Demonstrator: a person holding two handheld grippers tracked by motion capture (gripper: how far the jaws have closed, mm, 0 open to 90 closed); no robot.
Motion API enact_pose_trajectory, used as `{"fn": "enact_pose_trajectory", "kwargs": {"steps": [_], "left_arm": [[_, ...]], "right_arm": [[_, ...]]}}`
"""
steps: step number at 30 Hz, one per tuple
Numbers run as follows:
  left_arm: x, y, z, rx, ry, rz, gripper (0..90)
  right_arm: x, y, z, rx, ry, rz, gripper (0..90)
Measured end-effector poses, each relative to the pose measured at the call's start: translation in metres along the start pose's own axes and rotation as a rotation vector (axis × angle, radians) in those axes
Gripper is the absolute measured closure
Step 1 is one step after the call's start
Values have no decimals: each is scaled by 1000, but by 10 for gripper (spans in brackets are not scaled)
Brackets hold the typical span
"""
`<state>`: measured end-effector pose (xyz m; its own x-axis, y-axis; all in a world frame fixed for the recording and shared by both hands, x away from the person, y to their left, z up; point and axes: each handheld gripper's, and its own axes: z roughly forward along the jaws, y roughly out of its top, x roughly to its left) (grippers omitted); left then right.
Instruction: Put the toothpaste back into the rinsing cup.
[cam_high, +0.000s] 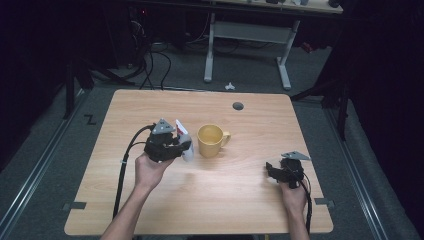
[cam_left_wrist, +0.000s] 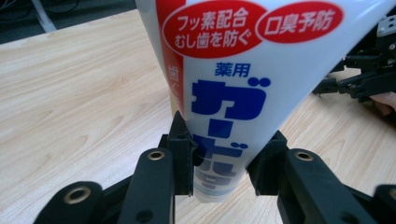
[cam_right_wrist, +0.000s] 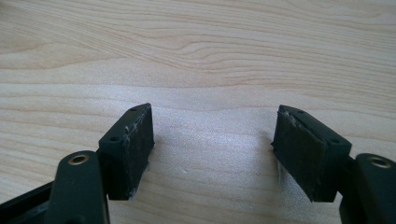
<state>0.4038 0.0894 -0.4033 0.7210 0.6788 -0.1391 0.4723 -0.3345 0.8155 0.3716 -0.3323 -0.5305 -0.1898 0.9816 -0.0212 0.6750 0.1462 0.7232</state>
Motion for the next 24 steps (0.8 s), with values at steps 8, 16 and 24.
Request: {"fn": "enact_pose_trajectory", "kwargs": {"steps": [8,16,24], "left_arm": [[1,15,0,-12,-12,-2,669],[1,30,4,-27,-25,-2,670],[2,38,12,-36,-32,-7,669]], "right_arm": [[0,0,0,1,2,-1,290],[0,0,0,1,2,-2,291],[0,0,0,0,3,-3,290]]}}
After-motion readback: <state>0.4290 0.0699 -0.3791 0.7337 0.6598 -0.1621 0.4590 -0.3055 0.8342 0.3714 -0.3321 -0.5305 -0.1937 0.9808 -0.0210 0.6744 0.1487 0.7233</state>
